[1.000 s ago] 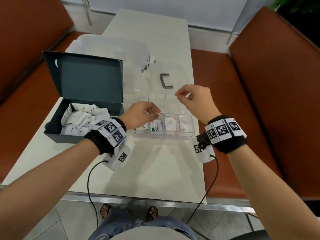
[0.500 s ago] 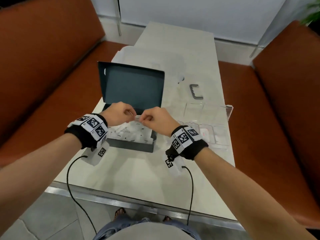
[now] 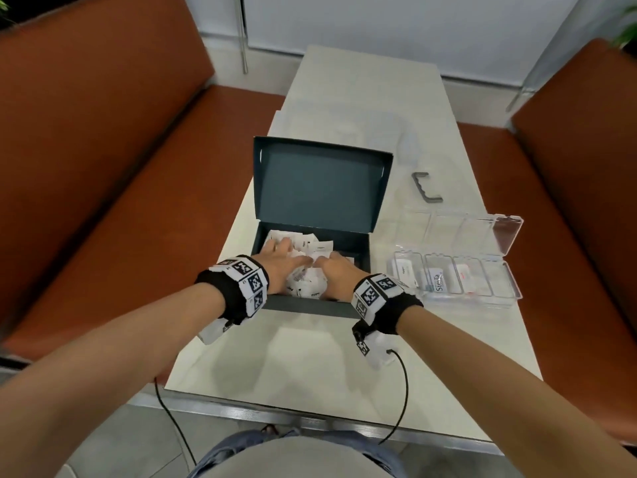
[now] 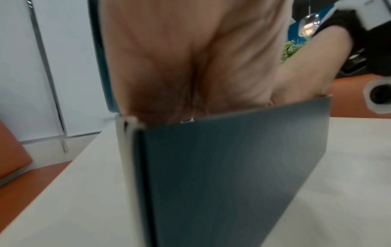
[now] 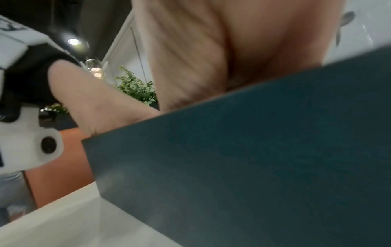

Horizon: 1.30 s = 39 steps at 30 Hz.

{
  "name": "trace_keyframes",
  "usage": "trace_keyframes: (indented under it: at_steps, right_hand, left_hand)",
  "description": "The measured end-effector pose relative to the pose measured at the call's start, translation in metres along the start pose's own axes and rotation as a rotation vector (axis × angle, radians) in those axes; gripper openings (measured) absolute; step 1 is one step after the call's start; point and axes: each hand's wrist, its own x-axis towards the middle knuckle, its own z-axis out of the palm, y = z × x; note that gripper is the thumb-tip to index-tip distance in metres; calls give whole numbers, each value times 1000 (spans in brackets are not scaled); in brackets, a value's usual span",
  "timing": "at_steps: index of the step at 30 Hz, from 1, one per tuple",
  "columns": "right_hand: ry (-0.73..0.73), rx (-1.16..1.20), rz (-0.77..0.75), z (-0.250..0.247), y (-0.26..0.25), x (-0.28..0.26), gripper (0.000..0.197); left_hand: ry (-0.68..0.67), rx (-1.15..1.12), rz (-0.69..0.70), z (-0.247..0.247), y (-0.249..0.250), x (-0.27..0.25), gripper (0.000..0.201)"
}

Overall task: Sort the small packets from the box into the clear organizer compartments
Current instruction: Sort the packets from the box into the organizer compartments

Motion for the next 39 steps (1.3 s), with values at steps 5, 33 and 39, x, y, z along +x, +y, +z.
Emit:
trace_keyframes:
  at_steps: [5, 33, 39]
  right_hand:
    - [86, 160, -11, 2, 0, 1, 53]
    - [121, 153, -7, -5, 15, -16, 29]
    - [41, 124, -35, -8, 11, -21, 21]
  left_hand:
    - [156, -59, 49, 6, 2, -3, 51]
    - [394, -568, 17, -10, 17, -15, 9]
    - [523, -756, -136, -9, 18, -14, 15]
